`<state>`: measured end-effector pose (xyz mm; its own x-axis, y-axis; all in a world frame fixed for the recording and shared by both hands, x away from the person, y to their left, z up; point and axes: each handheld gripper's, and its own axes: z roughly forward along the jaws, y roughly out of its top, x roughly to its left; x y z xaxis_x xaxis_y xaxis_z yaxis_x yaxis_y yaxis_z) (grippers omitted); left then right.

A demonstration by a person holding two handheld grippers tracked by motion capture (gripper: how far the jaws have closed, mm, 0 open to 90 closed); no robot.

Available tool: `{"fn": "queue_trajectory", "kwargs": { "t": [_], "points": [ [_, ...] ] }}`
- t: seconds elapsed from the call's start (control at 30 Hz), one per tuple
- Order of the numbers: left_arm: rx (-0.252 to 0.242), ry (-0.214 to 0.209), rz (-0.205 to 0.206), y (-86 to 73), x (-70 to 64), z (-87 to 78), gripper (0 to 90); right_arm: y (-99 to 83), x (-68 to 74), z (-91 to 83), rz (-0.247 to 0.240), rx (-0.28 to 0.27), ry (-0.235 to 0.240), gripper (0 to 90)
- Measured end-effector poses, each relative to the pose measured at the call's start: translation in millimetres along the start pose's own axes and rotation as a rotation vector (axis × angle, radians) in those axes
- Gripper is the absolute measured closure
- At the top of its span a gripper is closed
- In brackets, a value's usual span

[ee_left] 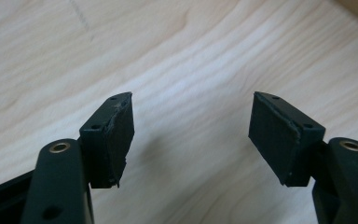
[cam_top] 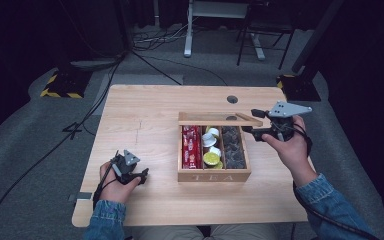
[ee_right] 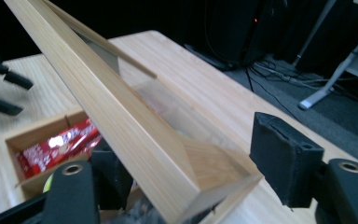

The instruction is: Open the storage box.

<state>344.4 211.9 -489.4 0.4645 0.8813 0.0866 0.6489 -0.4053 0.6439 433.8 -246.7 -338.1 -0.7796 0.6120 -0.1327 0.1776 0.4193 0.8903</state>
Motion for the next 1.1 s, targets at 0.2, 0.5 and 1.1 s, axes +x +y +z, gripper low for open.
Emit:
{"fn": "queue_trajectory", "kwargs": {
  "t": [0.2,0.5,1.1],
  "points": [
    [-0.006,0.007,-0.034,-16.7,5.3,-8.1,30.2,12.3,-16.4,18.0,0.007,-0.016,0.032,36.0],
    [-0.079,-0.038,-0.132,-36.0,16.3,-10.0,26.9,23.8,-26.7,37.4,0.032,-0.063,0.046,39.6],
    [-0.079,-0.04,-0.128,-26.2,28.0,0.2,24.3,36.5,-62.9,73.8,0.058,-0.048,-0.074,38.0]
  ]
}}
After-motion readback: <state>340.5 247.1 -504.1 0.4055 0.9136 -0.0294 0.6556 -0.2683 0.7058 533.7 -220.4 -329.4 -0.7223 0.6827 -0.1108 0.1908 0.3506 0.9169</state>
